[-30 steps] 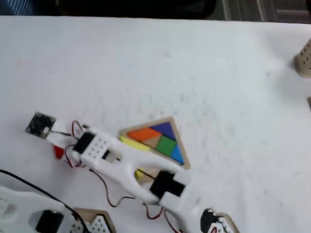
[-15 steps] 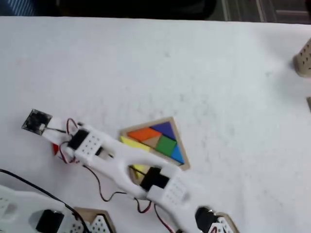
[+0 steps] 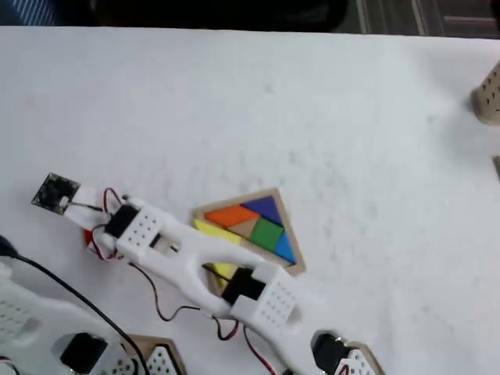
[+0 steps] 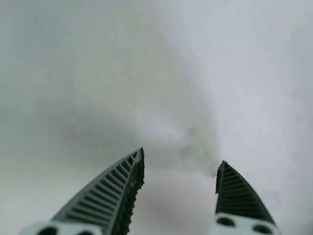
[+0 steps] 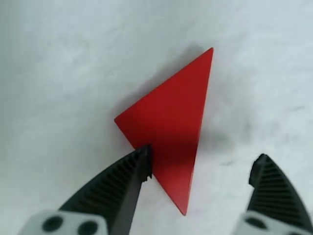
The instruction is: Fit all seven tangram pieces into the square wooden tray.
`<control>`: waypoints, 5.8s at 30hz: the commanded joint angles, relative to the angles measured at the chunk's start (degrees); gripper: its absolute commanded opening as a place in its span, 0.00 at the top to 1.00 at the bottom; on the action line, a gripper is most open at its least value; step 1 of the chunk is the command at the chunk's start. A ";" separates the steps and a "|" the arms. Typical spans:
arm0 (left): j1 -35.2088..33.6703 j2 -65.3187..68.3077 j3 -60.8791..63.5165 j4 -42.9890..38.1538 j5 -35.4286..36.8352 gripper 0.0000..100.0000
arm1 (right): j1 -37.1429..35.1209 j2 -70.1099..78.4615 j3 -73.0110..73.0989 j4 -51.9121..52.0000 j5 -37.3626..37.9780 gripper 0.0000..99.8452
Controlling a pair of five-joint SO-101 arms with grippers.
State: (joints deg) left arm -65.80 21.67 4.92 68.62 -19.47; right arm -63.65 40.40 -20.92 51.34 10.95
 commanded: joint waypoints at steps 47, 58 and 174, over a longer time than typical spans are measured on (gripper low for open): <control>-7.96 -20.88 13.45 -7.74 22.24 0.98 | -2.95 16.84 -35.69 10.42 -20.40 0.68; -7.87 -20.88 13.45 -8.62 22.15 0.98 | -1.54 19.03 -35.96 11.56 -20.31 0.68; 2.59 -46.73 49.23 -18.02 24.18 0.90 | 1.89 25.98 -49.49 37.41 -34.20 0.90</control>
State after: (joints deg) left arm -64.57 -24.84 54.42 52.09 4.09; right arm -62.15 66.59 -69.63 88.97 -23.16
